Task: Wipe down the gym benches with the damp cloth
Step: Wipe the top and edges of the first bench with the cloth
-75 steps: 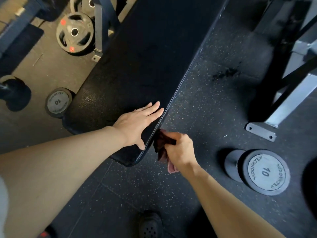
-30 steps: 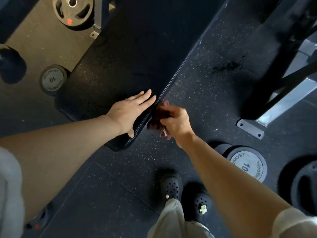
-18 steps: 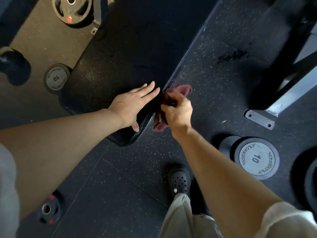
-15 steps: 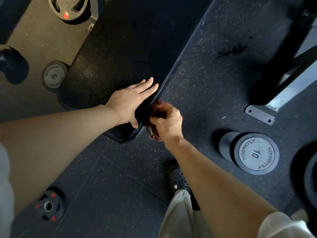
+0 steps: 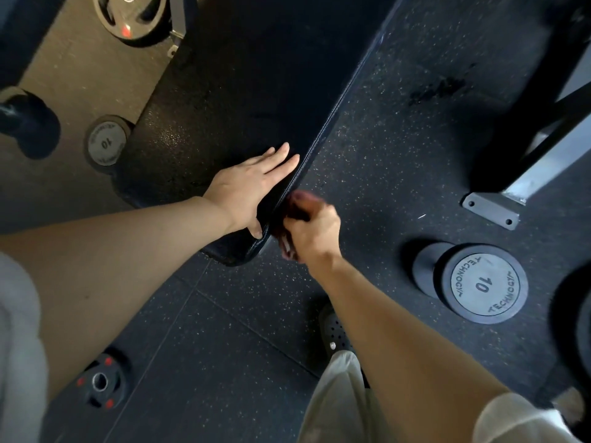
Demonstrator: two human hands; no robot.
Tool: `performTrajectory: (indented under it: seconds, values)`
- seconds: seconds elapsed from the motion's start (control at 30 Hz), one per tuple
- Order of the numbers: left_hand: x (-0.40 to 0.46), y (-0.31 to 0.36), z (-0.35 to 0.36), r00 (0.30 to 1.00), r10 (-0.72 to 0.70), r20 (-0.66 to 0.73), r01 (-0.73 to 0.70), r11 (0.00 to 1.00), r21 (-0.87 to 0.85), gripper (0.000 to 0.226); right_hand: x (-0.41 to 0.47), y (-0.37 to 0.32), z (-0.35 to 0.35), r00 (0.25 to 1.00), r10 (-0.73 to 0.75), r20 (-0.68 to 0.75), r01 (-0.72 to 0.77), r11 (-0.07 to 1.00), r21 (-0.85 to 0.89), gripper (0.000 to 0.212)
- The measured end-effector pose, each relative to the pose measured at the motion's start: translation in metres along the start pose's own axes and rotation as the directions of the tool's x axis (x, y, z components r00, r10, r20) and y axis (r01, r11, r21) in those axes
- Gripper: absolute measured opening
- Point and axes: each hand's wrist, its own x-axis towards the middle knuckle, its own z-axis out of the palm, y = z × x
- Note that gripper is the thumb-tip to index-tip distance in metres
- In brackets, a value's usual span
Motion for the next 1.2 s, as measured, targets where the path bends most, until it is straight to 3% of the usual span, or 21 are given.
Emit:
performTrajectory:
  seconds: [0.1, 0.23, 0.37, 0.43, 0.53, 0.6, 0.73, 0.9, 1.03, 1.2]
  values:
    - [0.0, 0.001, 0.0, 1.0, 0.001, 0.005, -0.001, 1.0, 0.01, 0.145, 0.0, 0.01, -0.003, 0.993, -0.113, 0.017, 0.114, 0.986, -0.122, 0.037]
    - [-0.001, 0.001, 0.001, 1.0, 0.003, 0.002, -0.003, 1.0, 0.021, 0.144, 0.016, 0.005, 0.001, 0.98, -0.169, -0.106, 0.161, 0.984, -0.075, 0.034]
    - [-0.001, 0.002, 0.002, 1.0, -0.004, -0.004, 0.004, 1.0, 0.023, 0.145, 0.002, 0.018, 0.008, 0.993, -0.076, 0.088, 0.096, 0.962, -0.257, 0.03]
    - [-0.001, 0.002, 0.002, 1.0, -0.008, 0.004, 0.008, 1.0, 0.004, 0.145, -0.003, 0.014, 0.001, 0.996, -0.07, 0.051, 0.082, 0.948, -0.307, 0.036]
    - [-0.002, 0.0, 0.001, 1.0, -0.009, 0.011, 0.009, 1.0, -0.028, 0.145, 0.007, -0.007, 0.001, 0.987, -0.066, -0.147, 0.052, 0.994, -0.096, 0.036]
    - [-0.002, 0.0, 0.001, 1.0, -0.015, 0.005, 0.016, 0.999, -0.046, 0.143, 0.006, -0.018, 0.007, 0.982, -0.06, -0.181, 0.057, 0.998, -0.024, 0.037]
    - [-0.001, -0.002, 0.001, 1.0, -0.015, 0.006, 0.016, 0.999, -0.044, 0.146, -0.004, -0.01, 0.01, 0.998, 0.005, -0.058, -0.015, 0.987, -0.16, 0.036]
    - [-0.001, -0.003, 0.002, 1.0, -0.008, 0.005, 0.008, 0.999, -0.043, 0.145, 0.003, -0.014, 0.008, 0.978, -0.118, -0.171, 0.1, 0.989, -0.109, 0.037]
    - [-0.003, 0.0, 0.001, 1.0, -0.024, 0.0, 0.024, 0.999, -0.047, 0.145, 0.005, -0.013, 0.0, 0.995, -0.094, -0.037, 0.084, 0.973, -0.217, 0.034]
    - [-0.022, 0.002, 0.01, 0.985, -0.128, -0.113, 0.111, 0.983, -0.148, 0.132, 0.003, -0.008, -0.007, 0.984, -0.178, -0.02, 0.17, 0.963, -0.207, 0.042]
